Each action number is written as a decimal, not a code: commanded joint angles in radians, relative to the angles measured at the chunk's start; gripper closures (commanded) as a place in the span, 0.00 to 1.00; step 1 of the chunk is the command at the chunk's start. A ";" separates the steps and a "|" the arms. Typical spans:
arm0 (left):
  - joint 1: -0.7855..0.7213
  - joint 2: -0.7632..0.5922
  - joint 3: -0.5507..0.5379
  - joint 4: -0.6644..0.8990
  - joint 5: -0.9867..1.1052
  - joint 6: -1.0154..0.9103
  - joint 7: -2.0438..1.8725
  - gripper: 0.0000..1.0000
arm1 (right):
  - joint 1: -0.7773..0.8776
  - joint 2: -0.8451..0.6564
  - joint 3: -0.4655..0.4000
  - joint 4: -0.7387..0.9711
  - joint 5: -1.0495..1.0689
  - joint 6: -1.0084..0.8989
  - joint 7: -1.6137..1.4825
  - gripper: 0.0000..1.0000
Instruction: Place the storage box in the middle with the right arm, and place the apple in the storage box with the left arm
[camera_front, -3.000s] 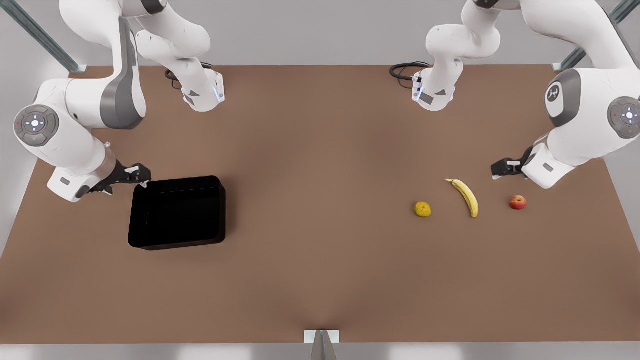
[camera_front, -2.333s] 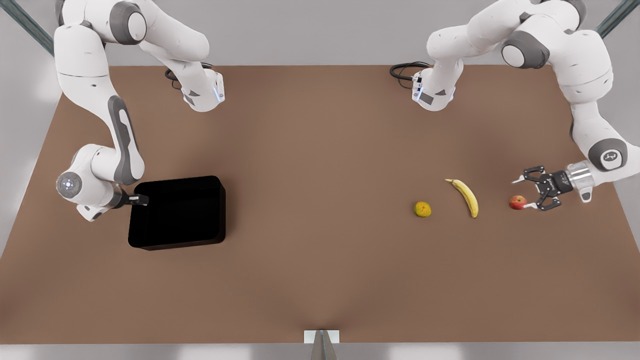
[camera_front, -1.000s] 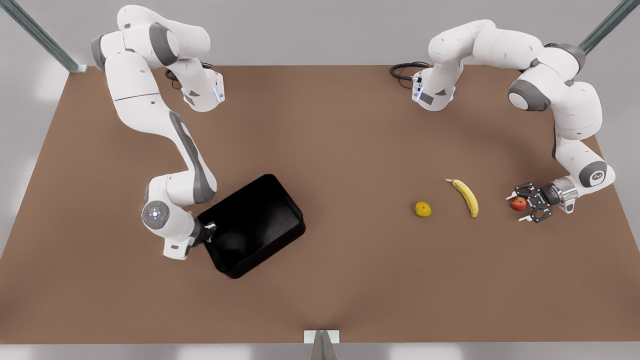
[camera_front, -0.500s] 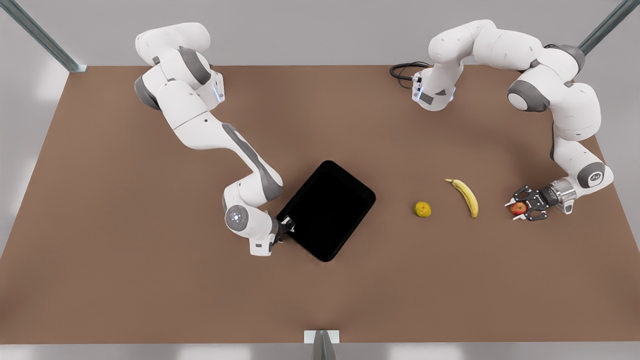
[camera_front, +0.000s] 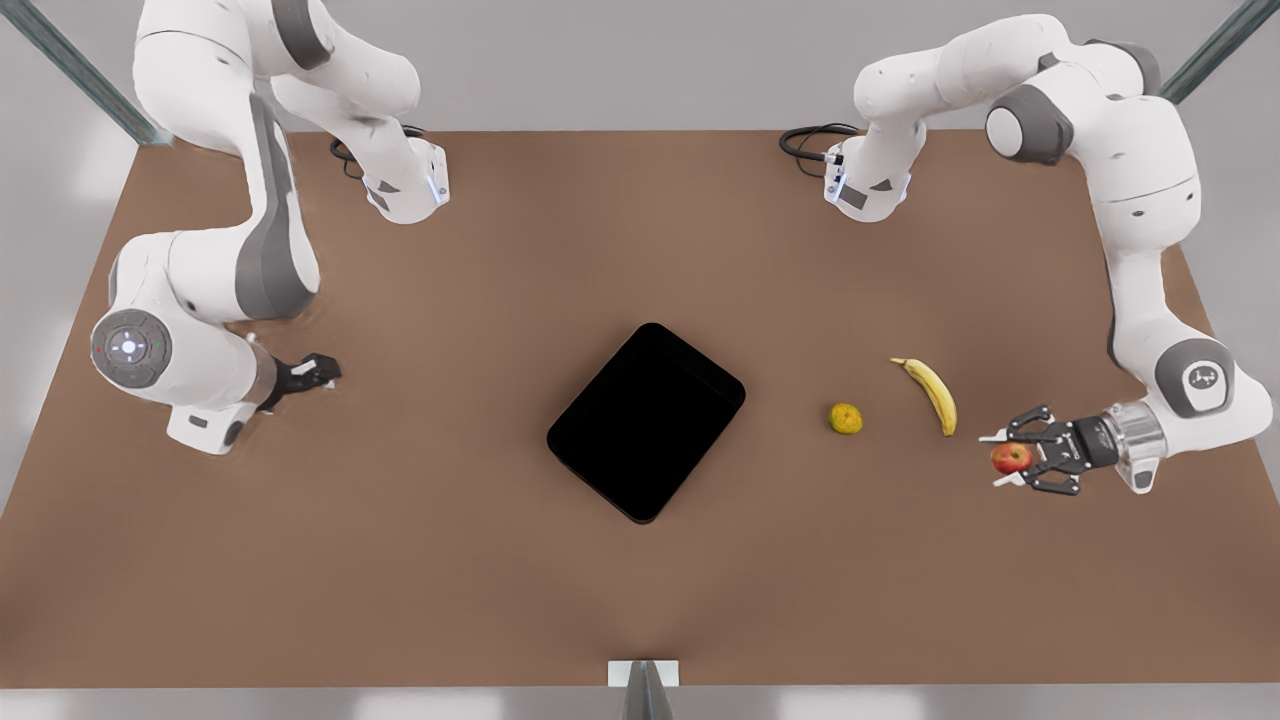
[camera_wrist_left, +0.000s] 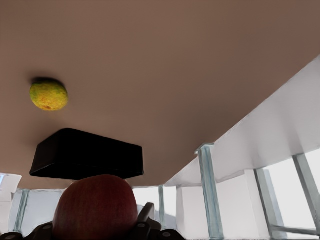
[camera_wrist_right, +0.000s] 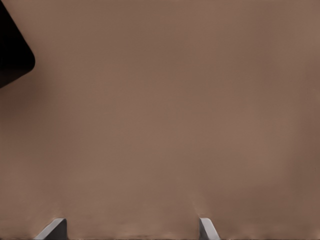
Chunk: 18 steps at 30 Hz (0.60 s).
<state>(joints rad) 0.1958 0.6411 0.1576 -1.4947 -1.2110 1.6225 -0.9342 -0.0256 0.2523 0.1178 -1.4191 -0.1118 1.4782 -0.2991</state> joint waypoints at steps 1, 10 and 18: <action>-0.015 -0.001 -0.027 0.016 0.217 0.002 -0.046 0.79 | 0.006 -0.030 -0.004 -0.014 -0.020 -0.004 0.000 0.00; -0.384 -0.012 -0.081 0.119 0.238 0.102 -0.497 0.79 | 0.006 -0.030 -0.052 -0.018 -0.028 -0.019 0.002 0.00; -0.730 0.029 -0.082 0.162 0.229 0.396 -0.825 0.79 | 0.001 -0.024 -0.053 -0.021 -0.026 -0.019 0.000 0.00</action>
<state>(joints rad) -0.5502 0.6738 0.0700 -1.3318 -0.8578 2.0809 -1.7838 -0.0252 0.2300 0.0644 -1.4404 -0.1390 1.4588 -0.2991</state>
